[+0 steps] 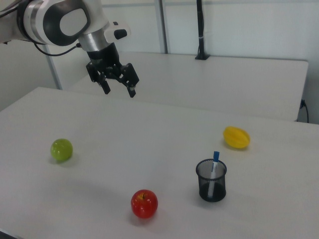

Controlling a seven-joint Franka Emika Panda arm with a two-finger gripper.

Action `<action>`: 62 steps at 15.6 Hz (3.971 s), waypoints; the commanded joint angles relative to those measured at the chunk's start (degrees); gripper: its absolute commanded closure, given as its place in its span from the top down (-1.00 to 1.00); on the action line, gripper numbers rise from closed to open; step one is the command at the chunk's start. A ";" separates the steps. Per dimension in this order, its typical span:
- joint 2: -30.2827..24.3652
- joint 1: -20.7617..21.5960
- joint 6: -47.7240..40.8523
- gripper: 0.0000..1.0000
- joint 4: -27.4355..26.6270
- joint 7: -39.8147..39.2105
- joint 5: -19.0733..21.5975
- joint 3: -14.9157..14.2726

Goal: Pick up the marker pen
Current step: 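Move the open gripper over the black mesh pen cup, then lower the gripper into the cup and close on the blue-capped marker, then lift the marker out of the cup and carry it away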

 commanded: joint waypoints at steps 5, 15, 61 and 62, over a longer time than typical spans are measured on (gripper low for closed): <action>0.62 0.10 16.23 1.00 -4.37 -3.40 -0.73 -7.72; 5.89 -0.61 32.50 0.20 -8.77 -11.22 0.15 -14.49; 6.96 -3.78 47.03 -1.00 -10.45 -5.61 0.59 -11.95; 6.34 -3.16 46.32 -1.00 -10.27 -4.90 0.67 -11.51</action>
